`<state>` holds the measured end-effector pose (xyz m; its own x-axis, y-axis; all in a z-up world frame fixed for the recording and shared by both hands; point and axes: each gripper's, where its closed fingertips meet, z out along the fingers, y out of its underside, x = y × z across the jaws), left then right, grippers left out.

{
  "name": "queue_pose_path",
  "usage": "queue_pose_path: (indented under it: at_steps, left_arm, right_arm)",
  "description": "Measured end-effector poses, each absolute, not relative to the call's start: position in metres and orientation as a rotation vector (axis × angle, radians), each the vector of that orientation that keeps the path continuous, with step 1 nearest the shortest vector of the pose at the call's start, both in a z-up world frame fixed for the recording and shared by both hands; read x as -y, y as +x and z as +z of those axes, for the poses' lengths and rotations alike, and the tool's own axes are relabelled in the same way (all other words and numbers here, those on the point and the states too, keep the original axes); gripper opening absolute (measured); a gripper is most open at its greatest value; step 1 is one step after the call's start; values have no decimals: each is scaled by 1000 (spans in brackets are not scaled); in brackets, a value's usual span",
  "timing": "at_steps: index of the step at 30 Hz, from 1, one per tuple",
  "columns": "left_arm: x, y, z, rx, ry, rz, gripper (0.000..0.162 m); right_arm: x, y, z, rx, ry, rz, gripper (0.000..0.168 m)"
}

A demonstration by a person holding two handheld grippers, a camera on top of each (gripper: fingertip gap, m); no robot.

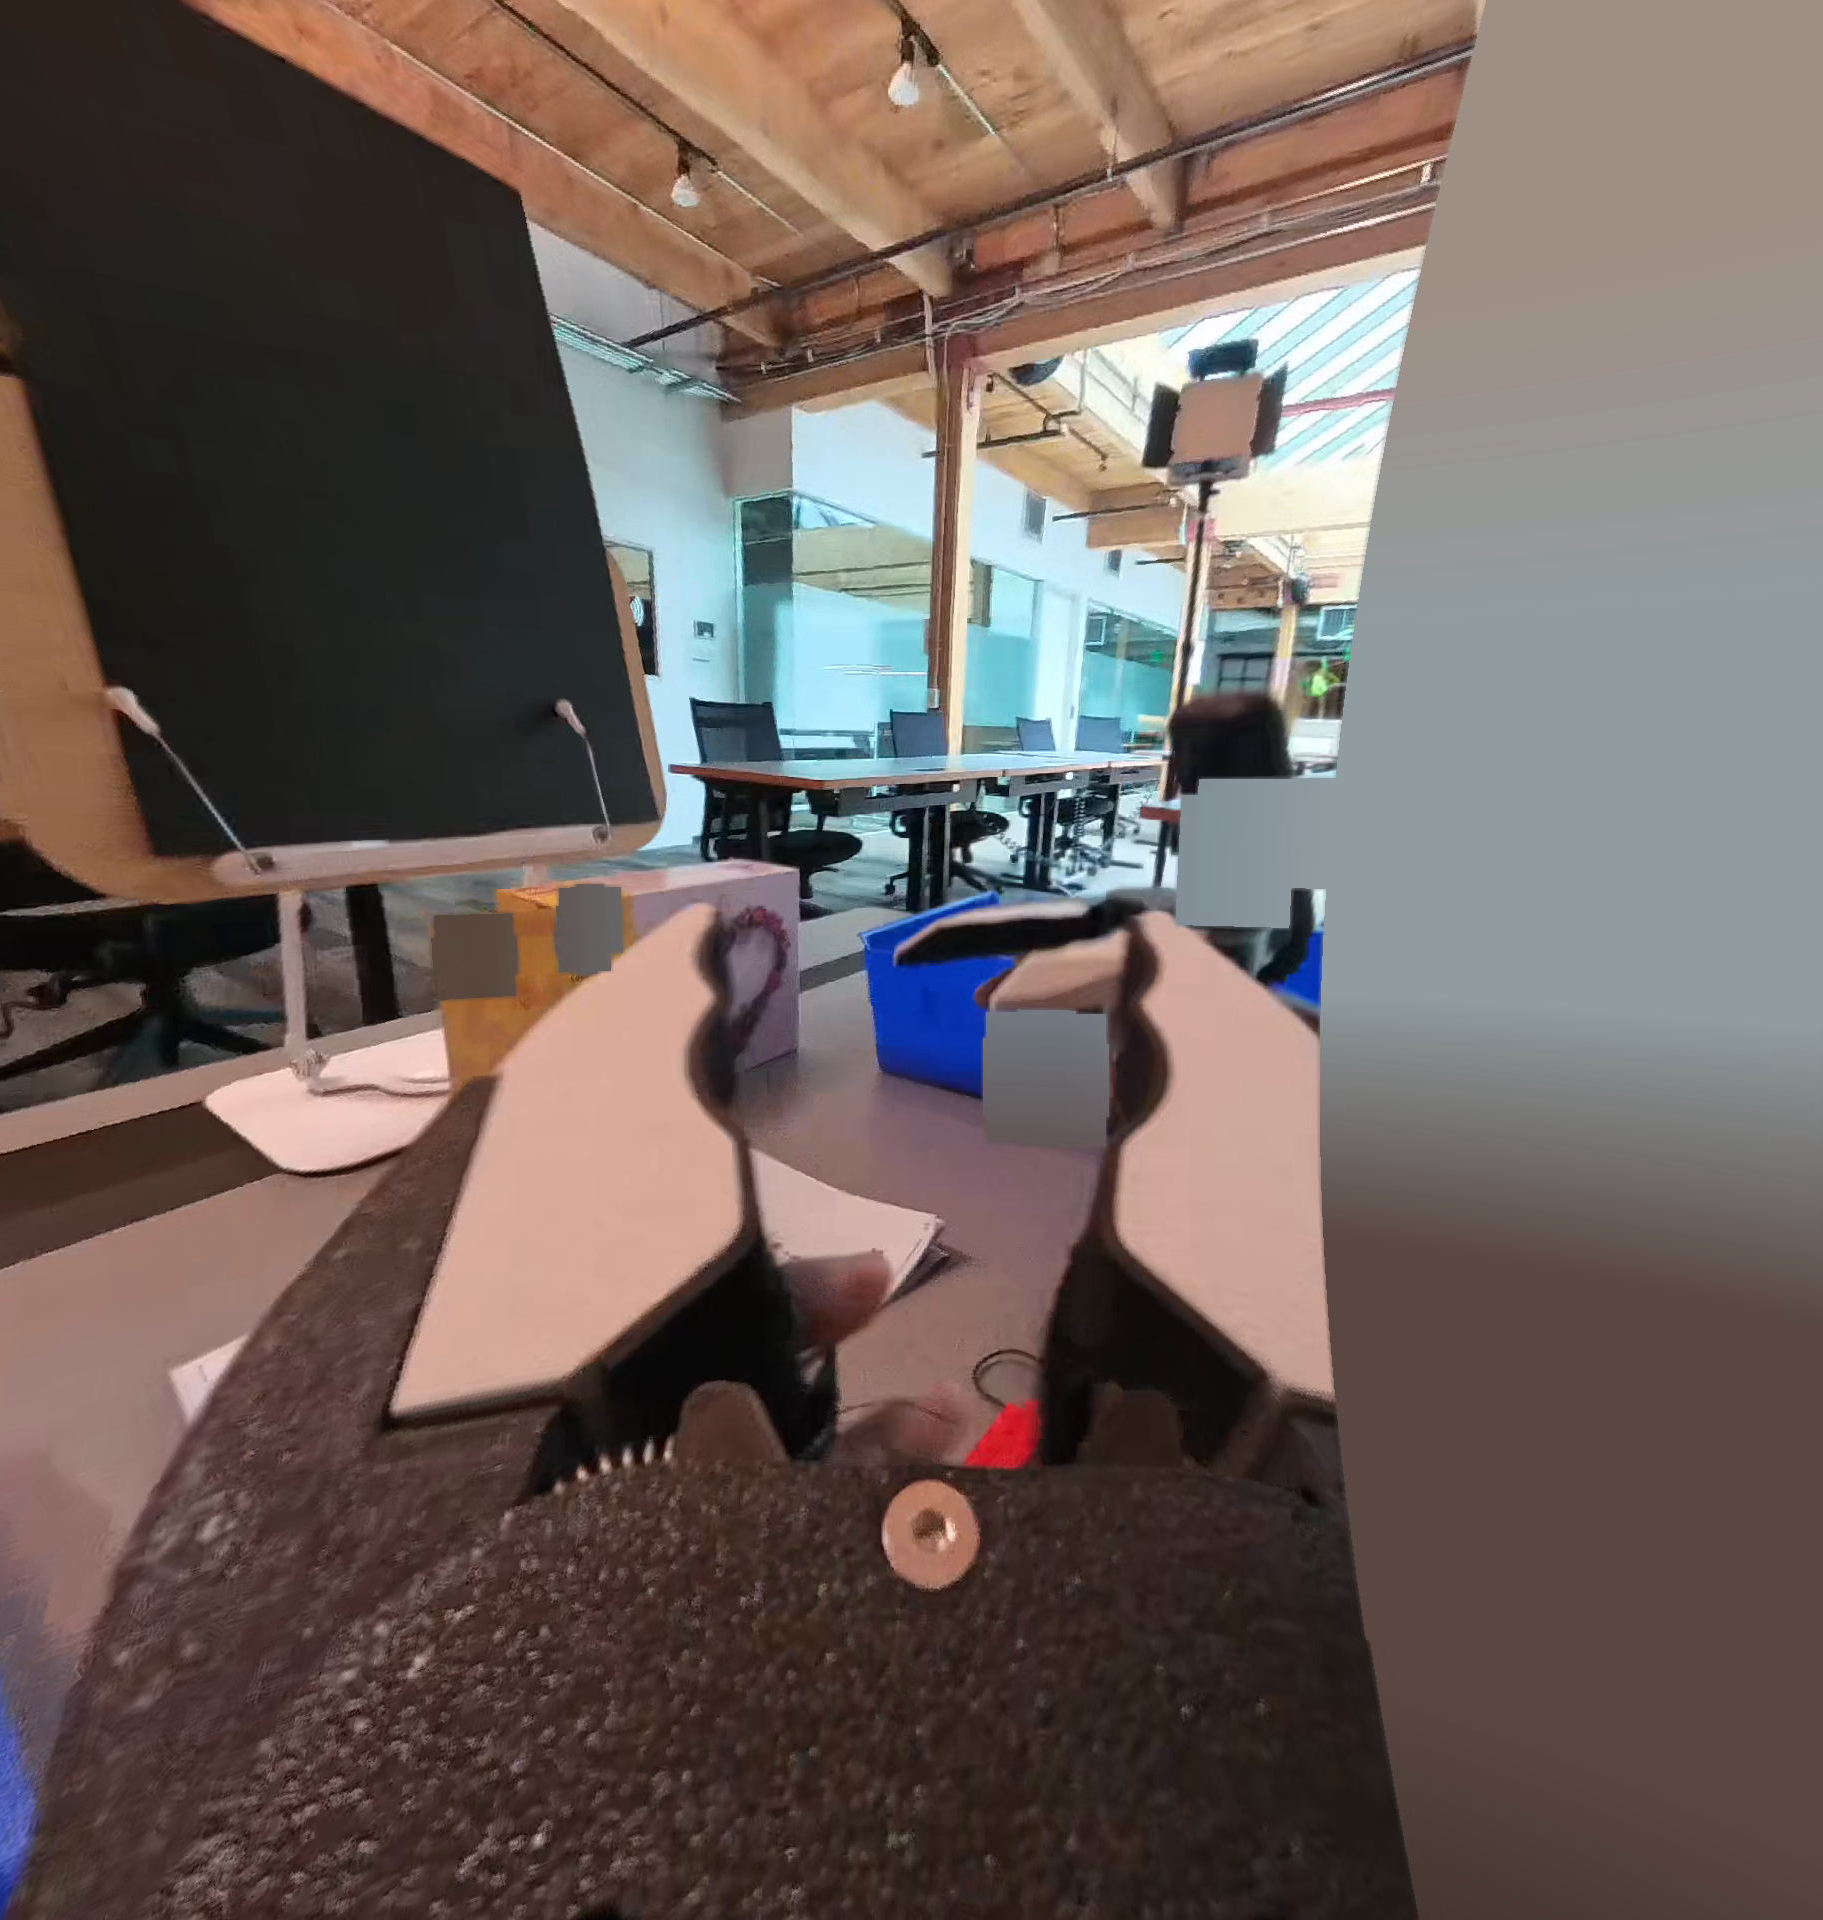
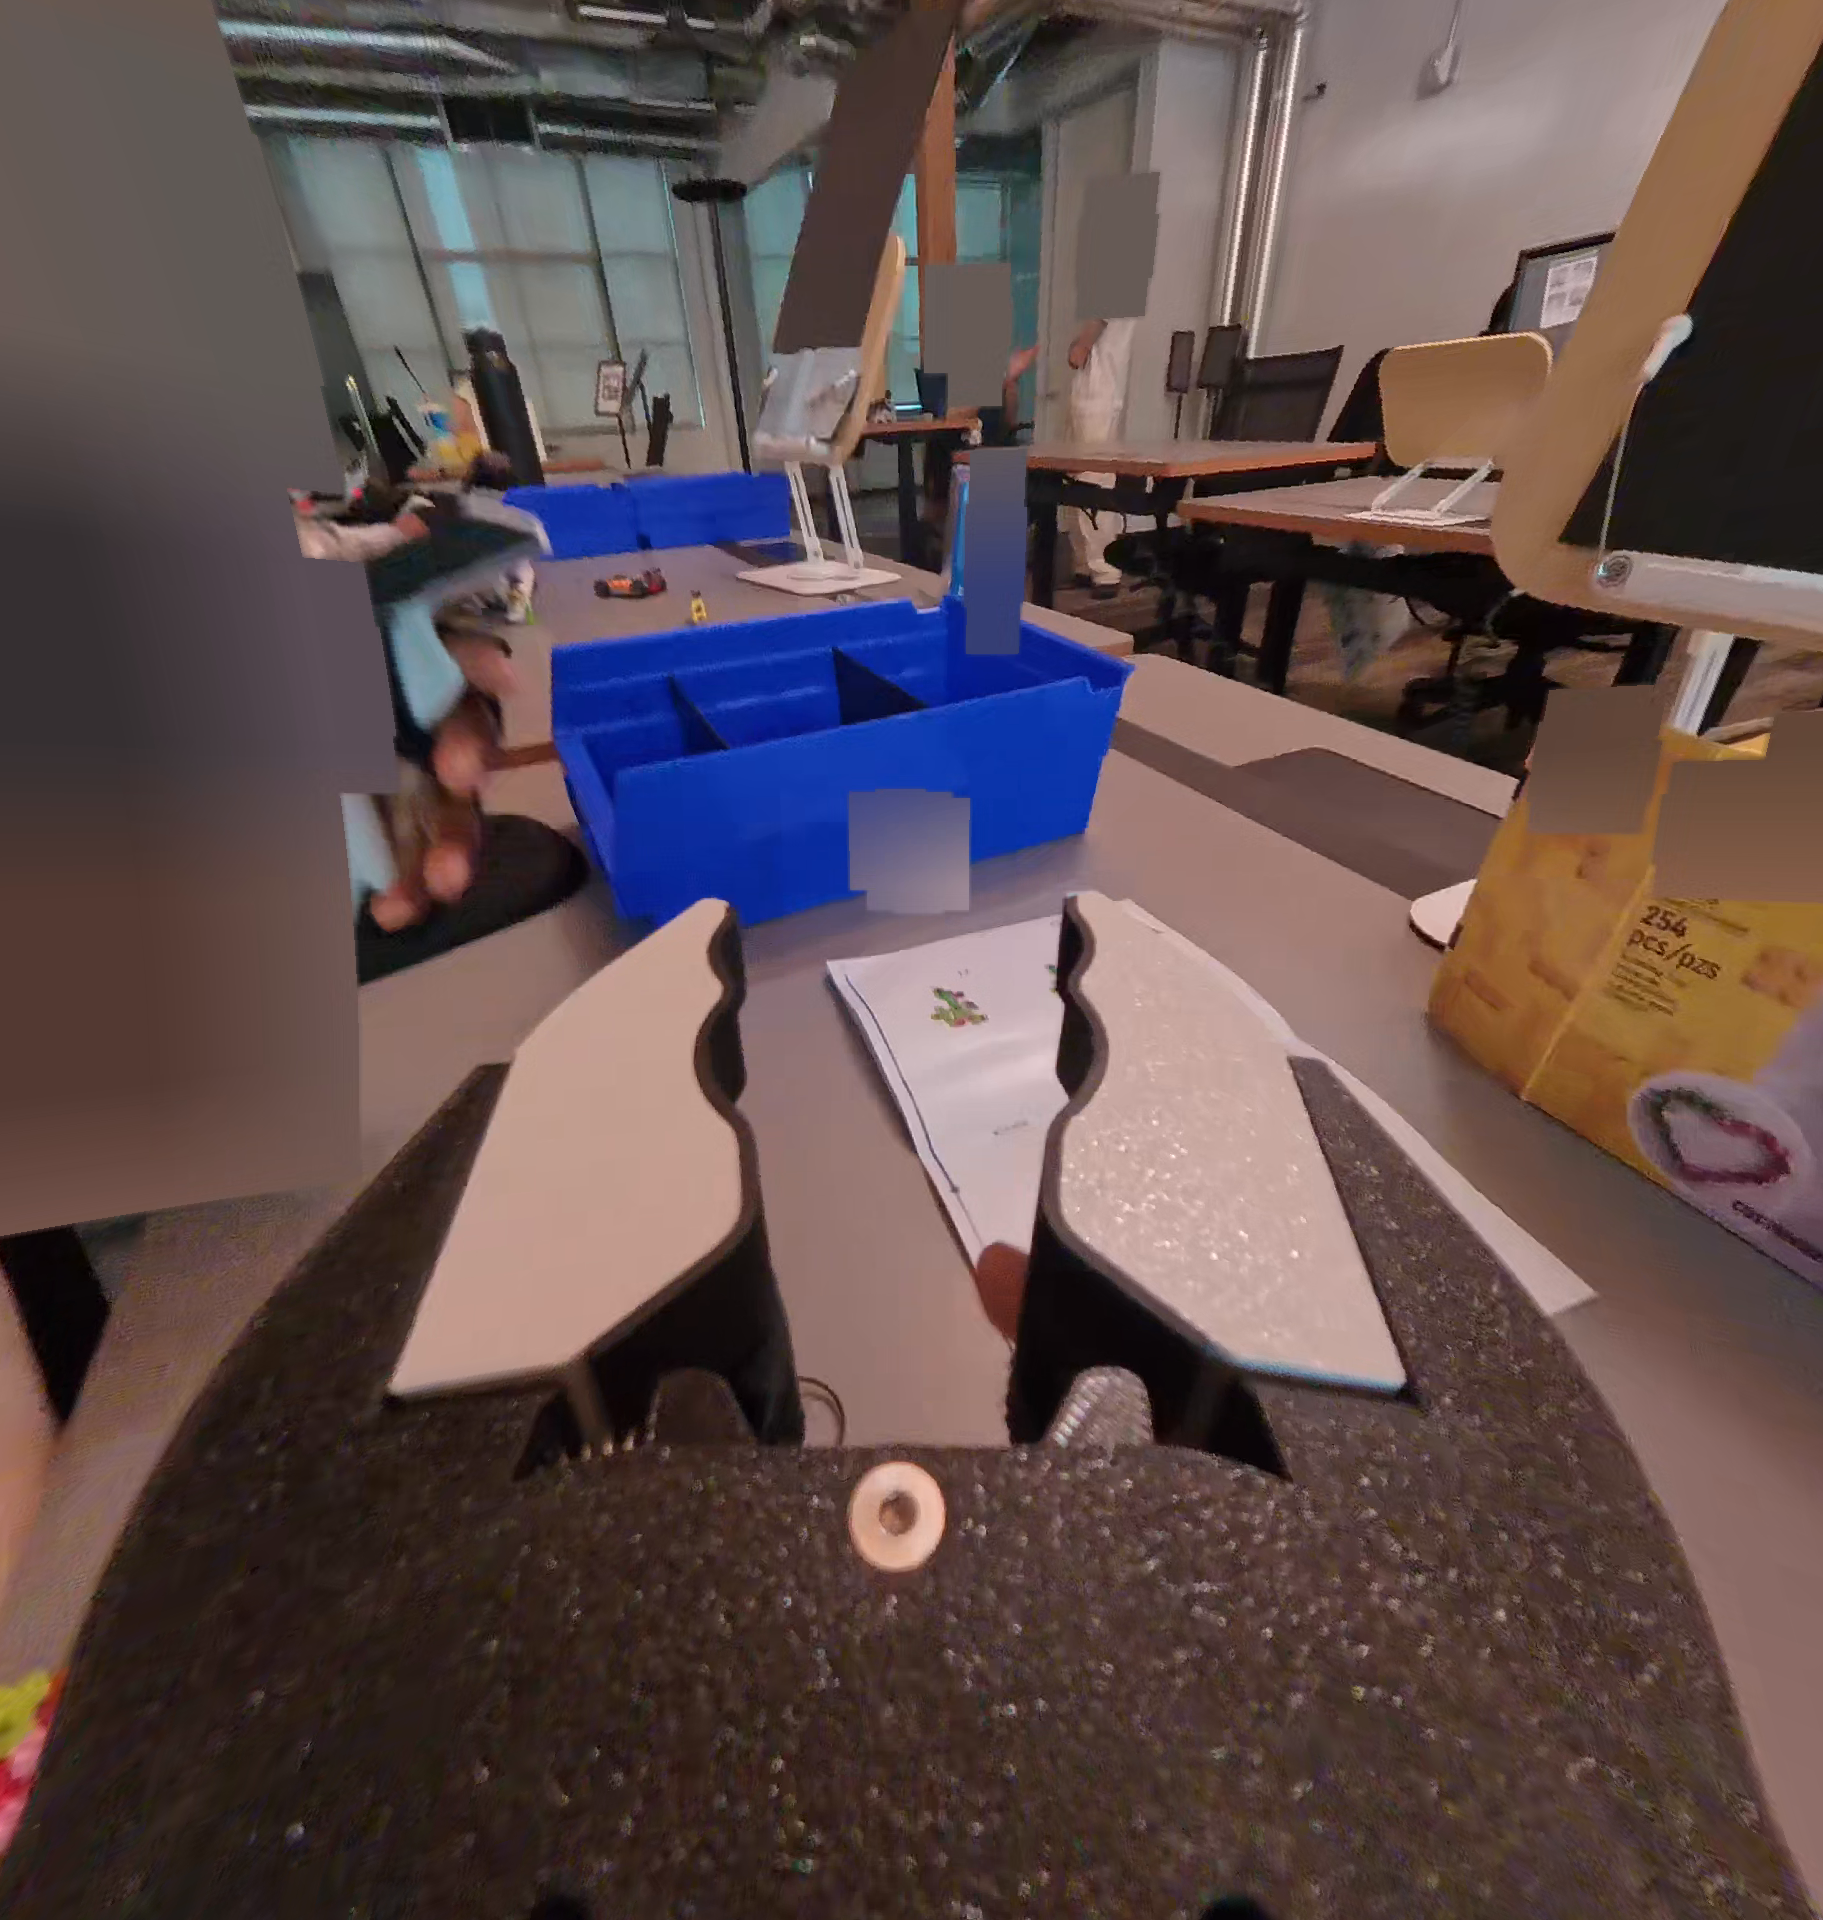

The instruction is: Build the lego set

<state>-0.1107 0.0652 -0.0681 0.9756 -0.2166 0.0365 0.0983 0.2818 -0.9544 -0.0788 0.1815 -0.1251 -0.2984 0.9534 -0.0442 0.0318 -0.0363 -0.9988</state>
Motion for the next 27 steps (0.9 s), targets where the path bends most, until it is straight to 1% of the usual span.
queue_pose_path:
  at_steps: [1, 2, 3, 4, 5, 8, 10, 11, 12, 13, 14, 15, 16, 17, 18, 19, 20, 21, 22, 24, 25, 27]
  left_arm:
    - [-55, -113, -57, -99, -1254, -224, 82]
    - [-41, -114, -42, -101, -1207, -235, 86]
    - [-25, -116, -27, -112, -1144, -238, 86]
    - [-7, -119, -12, -117, -1075, -225, 83]
    - [10, -127, 0, -97, -1012, -195, 76]
    - [45, -158, 21, 19, -939, -97, 60]
    - [56, -181, 26, 64, -982, 27, 55]
    - [57, -192, 25, 74, -1041, 101, 55]
    - [55, -201, 21, 53, -1114, 168, 59]
    - [50, -209, 15, 13, -1200, 222, 69]
    - [43, -217, 7, -35, -1294, 247, 85]
    - [35, -226, -2, -64, -1381, 261, 94]
    - [28, -235, -9, -94, -1451, 280, 98]
    - [20, -244, -17, -135, -1514, 297, 101]
    - [13, -254, -26, -176, -1577, 314, 102]
    - [6, -266, -35, -210, -1636, 338, 100]
    - [-1, -280, -45, -240, -1695, 366, 94]
    - [-6, -293, -58, -283, -1763, 384, 88]
    - [-11, -303, -72, -333, -1838, 369, 85]
    - [-20, -315, -93, -404, -1940, 265, 88]
    - [-24, -321, -99, -416, -1963, 232, 89]
    - [-31, -335, -106, -453, -1981, 236, 90]
  right_arm:
    - [-181, -78, -128, 1441, -1077, 1431, 58]
    - [-178, -77, -127, 1450, -1022, 1417, 59]
    - [-175, -76, -123, 1459, -957, 1390, 62]
    - [-173, -76, -119, 1464, -903, 1341, 66]
    - [-173, -77, -115, 1458, -857, 1285, 74]
    - [-166, -77, -110, 1438, -743, 1168, 101]
    - [-165, -80, -118, 1475, -761, 1097, 121]
    - [-166, -81, -124, 1495, -769, 1058, 129]
    - [-169, -83, -129, 1509, -770, 1020, 133]
    - [-173, -85, -135, 1519, -771, 994, 135]
    - [-175, -88, -140, 1524, -775, 998, 139]
    - [-175, -90, -144, 1525, -782, 1039, 141]
    - [-175, -91, -145, 1510, -792, 1098, 146]
    - [-176, -91, -144, 1482, -792, 1150, 146]
    - [-177, -90, -142, 1450, -776, 1186, 145]
    - [-179, -88, -141, 1428, -755, 1202, 139]
    - [-181, -87, -141, 1420, -739, 1205, 136]
    - [-182, -86, -142, 1418, -730, 1202, 135]
    - [-182, -85, -141, 1412, -719, 1197, 133]
    - [-181, -83, -134, 1377, -681, 1200, 127]
    - [-181, -82, -130, 1349, -675, 1210, 127]
    - [-186, -81, -124, 1281, -701, 1230, 135]
